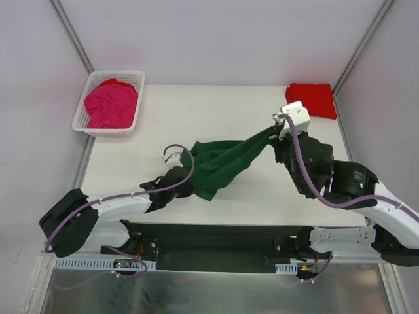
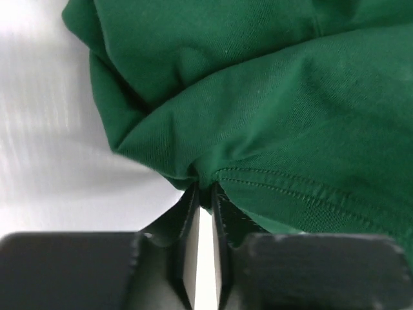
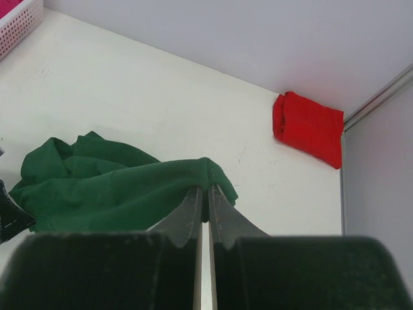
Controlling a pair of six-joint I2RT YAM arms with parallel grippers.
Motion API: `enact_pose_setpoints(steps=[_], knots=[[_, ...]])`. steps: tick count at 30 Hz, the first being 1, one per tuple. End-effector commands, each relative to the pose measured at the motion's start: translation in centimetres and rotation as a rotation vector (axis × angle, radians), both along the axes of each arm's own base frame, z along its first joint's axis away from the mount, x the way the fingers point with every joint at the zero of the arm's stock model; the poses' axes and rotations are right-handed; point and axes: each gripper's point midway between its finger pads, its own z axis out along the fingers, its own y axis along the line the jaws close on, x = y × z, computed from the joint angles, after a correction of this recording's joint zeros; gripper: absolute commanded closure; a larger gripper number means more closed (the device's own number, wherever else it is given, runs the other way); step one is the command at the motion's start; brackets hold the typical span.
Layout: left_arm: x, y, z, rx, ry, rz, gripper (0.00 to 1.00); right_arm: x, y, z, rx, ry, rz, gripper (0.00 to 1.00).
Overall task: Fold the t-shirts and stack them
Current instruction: Flatten out the tshirt
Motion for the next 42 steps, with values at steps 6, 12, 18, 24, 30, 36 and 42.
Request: enact_pose_setpoints(steps=[6,12,18,24,30,36,42], knots=[[1.9,-1.2,1.7,0.008,-0.069,-0.027,1.00,-0.2,-1.6,0.3,0.044,-0.007,-0.044,0.98],[2.5,0.2,8.9,0.056,-0.218,-0.068,1.00,-0.4,-2.0,-0.5,0.044,0.006,-0.049,0.99],[2.7,3.3,21.7,0.088,-0.456,-0.074,1.00,-0.7,-2.3,-1.2,0.072,0.010,-0.040,0.99],[1.5,6.9,32.4,0.094,-0.648,-0.037,1.00,-1.2,-3.5,0.3,0.131,-0.021,-0.021,0.99],[-0.2,10.1,39.7,0.102,-0.780,-0.009,1.00,-2.0,-6.3,5.7,0.195,-0.112,0.008,0.99],[-1.9,12.0,44.3,0.093,-0.855,-0.011,1.00,-3.1,-9.6,11.4,0.286,-0.235,0.044,0.99],[-3.6,13.9,48.3,0.084,-0.929,-0.010,1.00,-3.9,-10.8,14.2,0.298,-0.286,0.089,0.99]])
